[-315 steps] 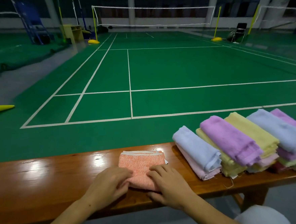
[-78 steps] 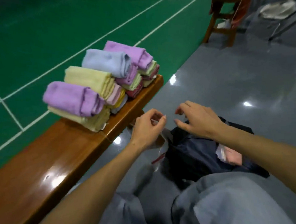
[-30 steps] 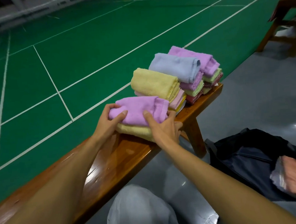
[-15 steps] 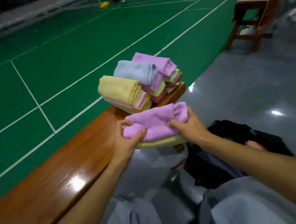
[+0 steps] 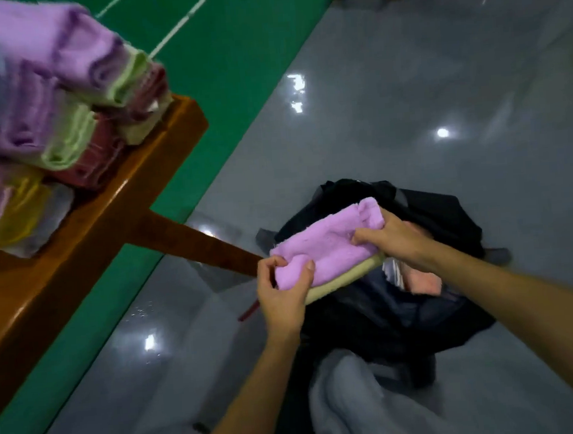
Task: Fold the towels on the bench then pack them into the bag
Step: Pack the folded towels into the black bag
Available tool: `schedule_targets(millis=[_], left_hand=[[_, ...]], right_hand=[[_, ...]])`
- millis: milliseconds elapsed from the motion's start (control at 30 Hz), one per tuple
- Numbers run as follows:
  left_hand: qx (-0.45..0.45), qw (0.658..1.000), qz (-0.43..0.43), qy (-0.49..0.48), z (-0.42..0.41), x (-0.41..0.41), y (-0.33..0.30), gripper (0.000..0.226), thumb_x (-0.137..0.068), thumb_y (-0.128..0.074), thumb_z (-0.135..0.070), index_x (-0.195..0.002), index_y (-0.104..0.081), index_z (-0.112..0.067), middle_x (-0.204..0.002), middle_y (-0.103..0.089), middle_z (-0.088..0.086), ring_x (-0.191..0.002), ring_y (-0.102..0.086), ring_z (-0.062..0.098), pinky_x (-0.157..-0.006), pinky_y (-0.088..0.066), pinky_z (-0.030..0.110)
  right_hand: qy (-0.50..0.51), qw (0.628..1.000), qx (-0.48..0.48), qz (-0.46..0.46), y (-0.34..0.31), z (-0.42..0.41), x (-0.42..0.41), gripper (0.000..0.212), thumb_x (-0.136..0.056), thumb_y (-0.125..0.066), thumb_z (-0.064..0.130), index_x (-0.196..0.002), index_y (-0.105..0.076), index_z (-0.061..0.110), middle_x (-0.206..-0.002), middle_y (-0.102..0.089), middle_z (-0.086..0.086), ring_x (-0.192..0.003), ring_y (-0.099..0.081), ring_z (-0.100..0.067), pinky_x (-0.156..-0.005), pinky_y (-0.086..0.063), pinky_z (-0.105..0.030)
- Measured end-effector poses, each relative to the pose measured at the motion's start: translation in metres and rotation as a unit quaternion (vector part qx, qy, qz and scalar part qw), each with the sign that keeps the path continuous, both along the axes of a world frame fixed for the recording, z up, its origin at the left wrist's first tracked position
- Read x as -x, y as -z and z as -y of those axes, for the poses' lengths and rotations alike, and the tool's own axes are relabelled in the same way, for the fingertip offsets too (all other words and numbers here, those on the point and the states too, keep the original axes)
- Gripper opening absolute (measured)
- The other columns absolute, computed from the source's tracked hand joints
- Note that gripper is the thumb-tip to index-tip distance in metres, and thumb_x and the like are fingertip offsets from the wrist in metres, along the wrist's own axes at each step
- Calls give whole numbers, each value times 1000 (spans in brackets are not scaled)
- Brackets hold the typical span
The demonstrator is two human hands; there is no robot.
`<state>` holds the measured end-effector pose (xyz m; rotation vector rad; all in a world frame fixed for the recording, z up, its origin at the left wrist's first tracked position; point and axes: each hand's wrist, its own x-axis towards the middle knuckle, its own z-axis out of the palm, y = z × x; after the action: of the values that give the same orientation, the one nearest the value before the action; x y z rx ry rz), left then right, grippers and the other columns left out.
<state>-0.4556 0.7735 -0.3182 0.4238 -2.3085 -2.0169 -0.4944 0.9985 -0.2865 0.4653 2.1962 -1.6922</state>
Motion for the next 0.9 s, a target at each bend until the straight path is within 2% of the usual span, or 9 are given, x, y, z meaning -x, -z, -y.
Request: schedule_targets(millis=[100, 167, 233, 333, 500, 633, 700, 767, 900], left_hand=[[9, 1000, 14, -25, -27, 11, 59, 31, -81, -86, -5, -94, -59, -10, -91, -62, -2, -86, -58, 3, -83, -46, 16], [-7, 998, 32, -53, -43, 18, 90, 26, -84, -83, -4, -90, -58, -9, -86, -61, -5, -80, -56, -3, -78, -45, 13], [-32, 995, 62, -78, -59, 24, 120, 25, -88, -80, -13, -85, -55, -12, -79, -57, -9, -73, -53, 1, -71, -46, 19], [-57, 991, 103, -71, -83, 28, 157, 27, -84, -74, -29, -80, -52, -16, -76, -52, -8, -71, -47, 9, -68, -43, 28], [67, 980, 113, 153, -100, 21, 182, 38, -85, -82, -19, -64, -50, -17, -62, -53, -10, -64, -50, 4, -73, -48, 29], [144, 970, 52, 189, -91, 28, 175, 31, -80, -82, -22, -94, -55, -22, -95, -59, -4, -90, -56, 15, -79, -47, 25], [148, 956, 54, 249, -97, 31, 173, 30, -87, -75, -22, -112, -59, -22, -110, -66, -1, -97, -61, 19, -81, -51, 33], [179, 933, 48, 307, -105, 31, 176, 27, -91, -73, -25, -113, -62, -15, -109, -68, 5, -97, -62, 25, -80, -52, 38], [195, 913, 77, 350, -104, 44, 167, 31, -88, -75, -31, -112, -65, -15, -98, -62, 2, -88, -57, 23, -74, -48, 34]], right_hand=[[-42, 998, -44, 21, 53, -24, 28, 21, -84, -71, 2, -96, -71, 19, -79, -73, 10, -74, -67, 0, -62, -51, -17], [-67, 994, -81, 22, 82, -35, 48, 14, -75, -76, 14, -87, -71, 19, -78, -72, 9, -74, -65, -4, -64, -52, -22], [-91, 990, -107, 21, 105, -47, 65, 34, -59, -72, 36, -87, -70, 17, -84, -75, 0, -78, -67, -10, -69, -58, -34], [-126, 975, -183, 6, 128, -65, 82, 51, -55, -68, 43, -98, -64, 16, -99, -74, -9, -90, -68, -20, -80, -57, -38], [-193, 893, -407, 7, 127, -74, 80, 48, -77, -67, 25, -120, -51, 10, -114, -58, -17, -102, -61, -44, -77, -51, -46], [-125, 809, -563, -114, 116, -58, 51, 49, -87, -71, 16, -130, -47, 13, -120, -48, -15, -96, -57, -39, -63, -49, -43], [-121, 847, -499, -137, 124, -54, 38, 47, -88, -75, 25, -126, -51, 15, -117, -48, -13, -97, -52, -33, -70, -51, -43], [-167, 889, -416, -87, 136, -54, 29, 43, -87, -78, 29, -122, -56, 19, -117, -50, -10, -100, -54, -32, -81, -50, -42], [-163, 916, -364, -38, 143, -57, 29, 39, -86, -80, 24, -118, -60, 21, -119, -52, -7, -106, -55, -31, -92, -51, -44]])
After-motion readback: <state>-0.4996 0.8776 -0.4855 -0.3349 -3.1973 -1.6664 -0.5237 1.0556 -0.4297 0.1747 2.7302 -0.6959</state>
